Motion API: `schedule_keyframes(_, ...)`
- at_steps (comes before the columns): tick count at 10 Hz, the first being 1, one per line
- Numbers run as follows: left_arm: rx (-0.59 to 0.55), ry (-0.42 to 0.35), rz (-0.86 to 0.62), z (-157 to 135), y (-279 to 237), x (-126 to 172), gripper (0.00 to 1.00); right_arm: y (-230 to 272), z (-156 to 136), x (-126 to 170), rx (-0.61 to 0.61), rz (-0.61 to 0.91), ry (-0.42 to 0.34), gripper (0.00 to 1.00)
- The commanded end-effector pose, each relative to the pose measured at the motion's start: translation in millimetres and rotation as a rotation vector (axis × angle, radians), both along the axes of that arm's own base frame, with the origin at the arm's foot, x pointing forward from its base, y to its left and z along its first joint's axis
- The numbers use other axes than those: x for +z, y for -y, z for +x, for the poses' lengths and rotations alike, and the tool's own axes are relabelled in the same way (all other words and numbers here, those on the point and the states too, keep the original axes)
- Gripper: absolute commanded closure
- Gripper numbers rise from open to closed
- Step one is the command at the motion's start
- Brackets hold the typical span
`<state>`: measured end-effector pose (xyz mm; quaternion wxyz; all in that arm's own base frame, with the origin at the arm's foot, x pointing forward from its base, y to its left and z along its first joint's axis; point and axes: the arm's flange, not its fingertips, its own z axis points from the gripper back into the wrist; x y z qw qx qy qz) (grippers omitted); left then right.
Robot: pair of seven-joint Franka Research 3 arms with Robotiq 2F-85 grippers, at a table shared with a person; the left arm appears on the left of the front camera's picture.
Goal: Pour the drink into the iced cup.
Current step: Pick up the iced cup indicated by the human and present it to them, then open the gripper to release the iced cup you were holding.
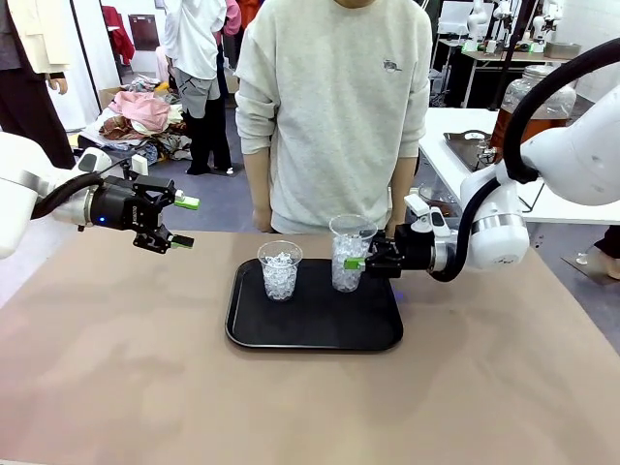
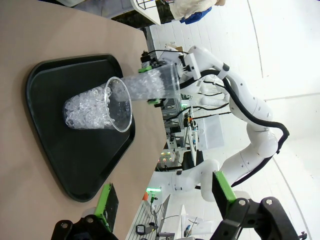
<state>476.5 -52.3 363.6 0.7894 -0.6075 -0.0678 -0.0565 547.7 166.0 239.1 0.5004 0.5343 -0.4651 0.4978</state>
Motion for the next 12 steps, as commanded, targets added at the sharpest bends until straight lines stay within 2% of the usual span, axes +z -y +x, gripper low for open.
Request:
schedule_keyframes(1,0.002,0.001,-0.002,-1.1,-0.6,0.4,0.0,9.3,16.5,32.5,0.058,0.016,-0.019,0.22)
schedule_keyframes(2,0.002,0.001,-0.002,-1.1,-0.6,0.4,0.0,11.3,24.6,43.9,0.058,0.002,-0.013,0.22)
schedule_keyframes(5,0.002,0.001,-0.002,-1.1,-0.6,0.4,0.0,9.8,49.6,77.3,0.116,-0.002,-0.065,0.22)
schedule_keyframes(6,0.002,0.001,-0.002,-1.1,-0.6,0.4,0.0,8.8,54.4,84.3,0.112,-0.008,-0.055,0.22)
schedule_keyframes(12,0.002,0.001,-0.002,-1.1,-0.6,0.4,0.0,8.4,51.9,85.9,0.091,-0.015,-0.023,0.22)
